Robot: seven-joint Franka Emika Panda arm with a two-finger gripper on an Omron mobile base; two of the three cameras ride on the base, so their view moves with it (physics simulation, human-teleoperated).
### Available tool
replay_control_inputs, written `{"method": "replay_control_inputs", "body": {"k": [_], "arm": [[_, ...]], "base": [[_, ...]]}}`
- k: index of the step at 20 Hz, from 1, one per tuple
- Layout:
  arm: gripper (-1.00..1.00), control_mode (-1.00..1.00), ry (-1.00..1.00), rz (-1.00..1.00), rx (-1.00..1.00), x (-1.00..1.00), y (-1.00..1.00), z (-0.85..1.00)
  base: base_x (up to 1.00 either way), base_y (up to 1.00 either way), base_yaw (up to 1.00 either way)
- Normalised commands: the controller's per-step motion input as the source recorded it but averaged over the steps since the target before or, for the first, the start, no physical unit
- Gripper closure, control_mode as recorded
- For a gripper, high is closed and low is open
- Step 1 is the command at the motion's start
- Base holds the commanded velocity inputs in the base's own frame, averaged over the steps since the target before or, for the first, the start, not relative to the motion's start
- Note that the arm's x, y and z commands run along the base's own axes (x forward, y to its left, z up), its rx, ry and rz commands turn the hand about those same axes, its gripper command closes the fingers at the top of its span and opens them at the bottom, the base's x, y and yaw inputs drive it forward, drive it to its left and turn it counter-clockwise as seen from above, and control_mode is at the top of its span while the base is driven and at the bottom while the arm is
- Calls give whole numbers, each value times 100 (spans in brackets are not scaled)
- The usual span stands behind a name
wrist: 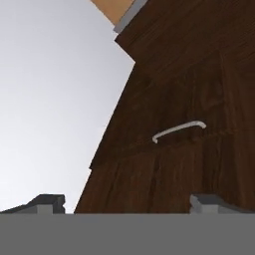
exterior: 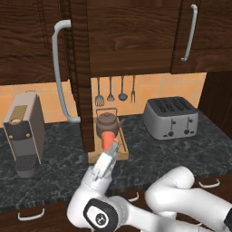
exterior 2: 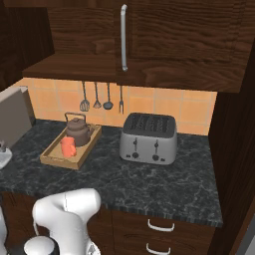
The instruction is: Pick the kettle from the counter and place it on the tray. Then pick the mug from the cabinet and place it on the tray. Then close the cabinet doors.
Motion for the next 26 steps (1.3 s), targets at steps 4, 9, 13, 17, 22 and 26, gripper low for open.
{"method": "replay_control_inputs", "body": {"k": [4, 9, 13, 17, 22, 26], "arm": [[-100, -100, 51, -10, -18, 23, 19, -1], [-100, -100, 41, -11, -18, 16, 21, -1], [-100, -100, 37, -7, -24, 13, 34, -13], [-100, -100, 33, -7, -24, 10, 31, -13], [-100, -100, 24, -8, -15, 0, 29, 3], [-100, -100, 17, -12, -10, -1, 22, 14]], "base": [[0, 0, 0], [0, 0, 0], [0, 0, 0], [0, 0, 0], [0, 0, 0], [0, 0, 0]]}}
